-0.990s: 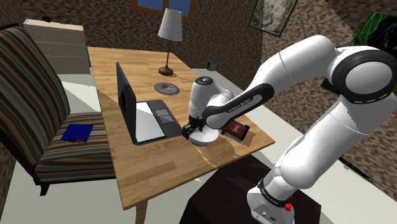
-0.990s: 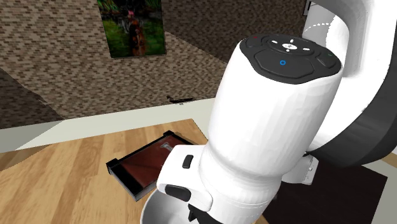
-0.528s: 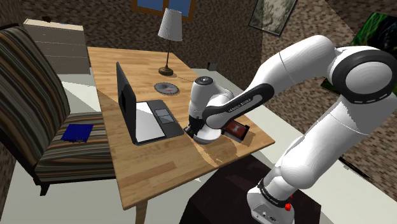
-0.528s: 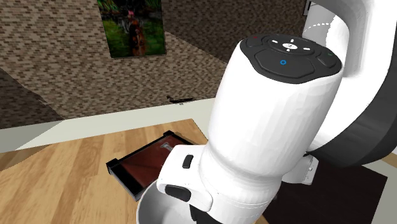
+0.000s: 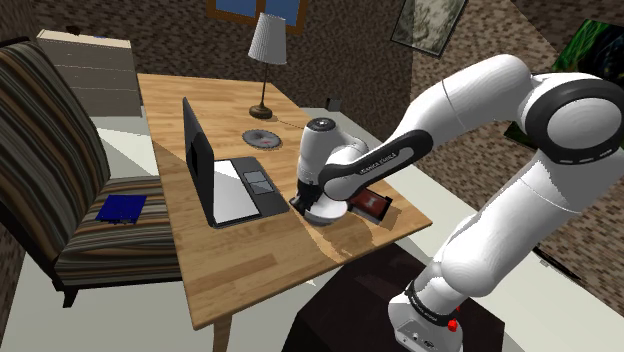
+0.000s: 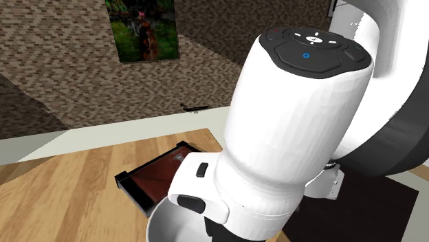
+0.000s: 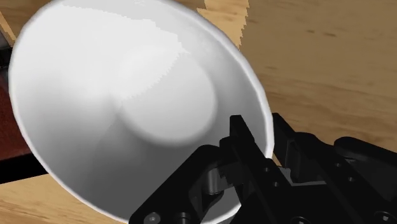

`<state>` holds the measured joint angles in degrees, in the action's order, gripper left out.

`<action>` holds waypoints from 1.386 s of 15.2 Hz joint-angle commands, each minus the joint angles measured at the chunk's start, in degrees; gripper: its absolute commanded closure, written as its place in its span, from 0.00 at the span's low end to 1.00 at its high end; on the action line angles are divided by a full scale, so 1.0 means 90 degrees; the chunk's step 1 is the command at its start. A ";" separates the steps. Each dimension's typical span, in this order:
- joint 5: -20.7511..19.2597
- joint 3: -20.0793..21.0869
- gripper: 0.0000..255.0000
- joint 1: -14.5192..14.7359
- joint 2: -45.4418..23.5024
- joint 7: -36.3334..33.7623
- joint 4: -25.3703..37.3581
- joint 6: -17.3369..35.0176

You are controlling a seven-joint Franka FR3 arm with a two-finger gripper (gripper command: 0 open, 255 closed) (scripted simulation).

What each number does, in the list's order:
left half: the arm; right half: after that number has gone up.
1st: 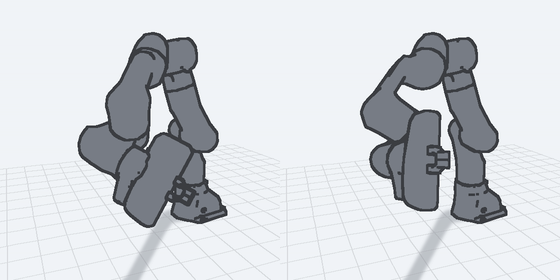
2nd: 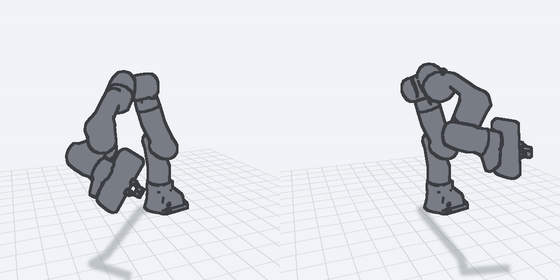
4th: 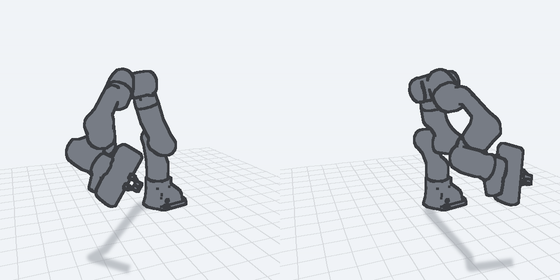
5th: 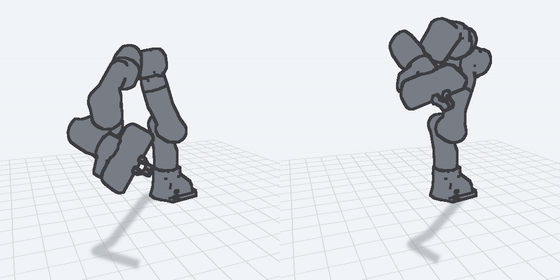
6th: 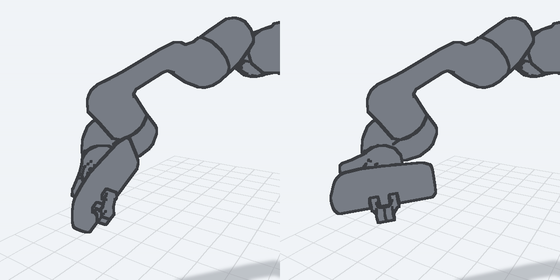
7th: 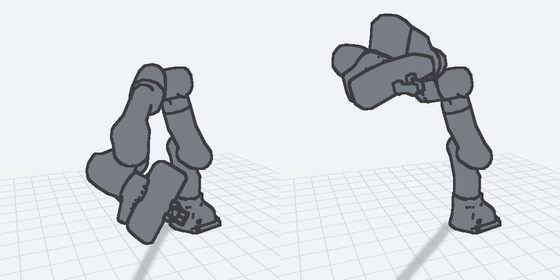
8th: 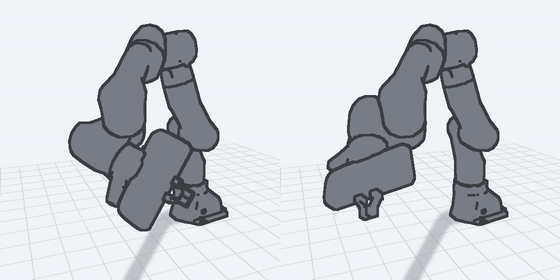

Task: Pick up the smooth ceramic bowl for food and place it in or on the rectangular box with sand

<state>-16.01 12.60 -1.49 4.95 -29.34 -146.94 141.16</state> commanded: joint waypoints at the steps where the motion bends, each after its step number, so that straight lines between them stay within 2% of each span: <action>1: 0.0105 0.0002 1.00 0.0024 0.0141 0.0091 0.0026 -0.0154; 18: 0.0697 -0.0092 1.00 0.0178 0.1186 0.0721 0.0601 -0.1694; 21: 0.0637 -0.0434 1.00 -0.0019 0.1470 0.1225 0.0367 -0.1658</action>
<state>-10.04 9.70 -1.05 17.55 -19.85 -143.24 126.21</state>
